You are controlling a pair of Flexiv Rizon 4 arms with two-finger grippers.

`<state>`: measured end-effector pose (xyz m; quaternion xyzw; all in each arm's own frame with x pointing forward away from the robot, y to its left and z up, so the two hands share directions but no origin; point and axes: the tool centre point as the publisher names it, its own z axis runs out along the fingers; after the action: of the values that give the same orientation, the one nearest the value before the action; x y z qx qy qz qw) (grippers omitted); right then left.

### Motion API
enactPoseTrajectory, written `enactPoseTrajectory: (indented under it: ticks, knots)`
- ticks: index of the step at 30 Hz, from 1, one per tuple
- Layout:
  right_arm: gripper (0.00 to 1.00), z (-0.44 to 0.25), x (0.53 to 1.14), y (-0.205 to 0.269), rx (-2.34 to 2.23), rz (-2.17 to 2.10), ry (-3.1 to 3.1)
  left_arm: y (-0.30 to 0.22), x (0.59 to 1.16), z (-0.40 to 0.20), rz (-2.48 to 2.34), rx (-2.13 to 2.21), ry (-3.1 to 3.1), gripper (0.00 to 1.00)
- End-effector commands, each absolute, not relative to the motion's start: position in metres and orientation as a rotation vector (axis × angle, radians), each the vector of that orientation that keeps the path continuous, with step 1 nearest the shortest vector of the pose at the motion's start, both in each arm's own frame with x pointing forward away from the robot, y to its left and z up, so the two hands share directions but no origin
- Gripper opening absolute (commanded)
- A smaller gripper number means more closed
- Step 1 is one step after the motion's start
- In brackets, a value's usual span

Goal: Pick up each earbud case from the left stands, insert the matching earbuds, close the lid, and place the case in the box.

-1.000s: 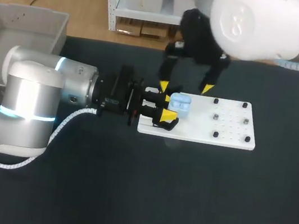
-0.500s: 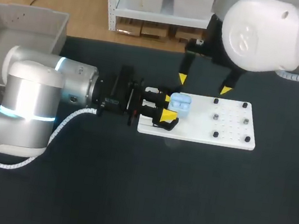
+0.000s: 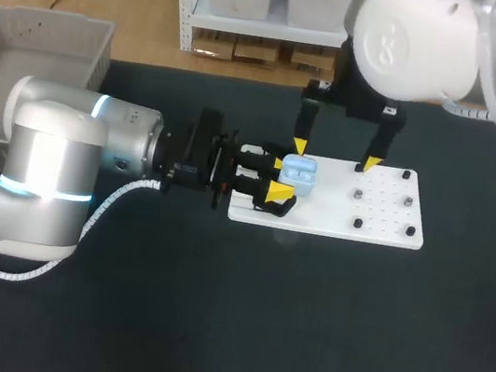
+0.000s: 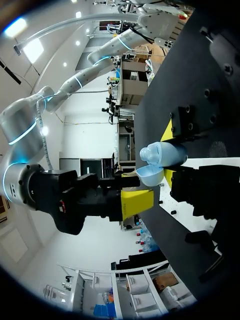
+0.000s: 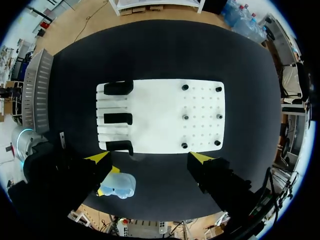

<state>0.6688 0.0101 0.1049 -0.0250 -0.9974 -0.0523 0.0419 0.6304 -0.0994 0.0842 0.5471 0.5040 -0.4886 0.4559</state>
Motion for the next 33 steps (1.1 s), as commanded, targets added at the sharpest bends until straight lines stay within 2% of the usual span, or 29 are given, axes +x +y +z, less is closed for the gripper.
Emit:
enactPoseTrajectory:
  ticks: [1, 17, 26, 33]
  knots:
    - [1.0, 0.109, 0.657, 0.006, -0.073, -0.176, -3.052, -0.099, 0.631, 0.084, -1.205, 1.351, 1.244, 0.0]
    - [1.0, 0.11, 0.643, 0.005, -0.057, -0.187, -3.064, -0.099, 0.631, 0.084, -1.205, 1.351, 1.244, 0.0]
    - [1.0, 0.145, 0.645, -0.016, -0.065, -0.352, -3.273, -0.097, 0.63, 0.087, -1.207, 1.343, 1.264, 0.0]
    - [1.0, 0.179, 0.624, -0.032, 0.06, -0.595, -3.381, -0.07, 0.631, 0.101, -1.141, 1.277, 1.361, 0.0]
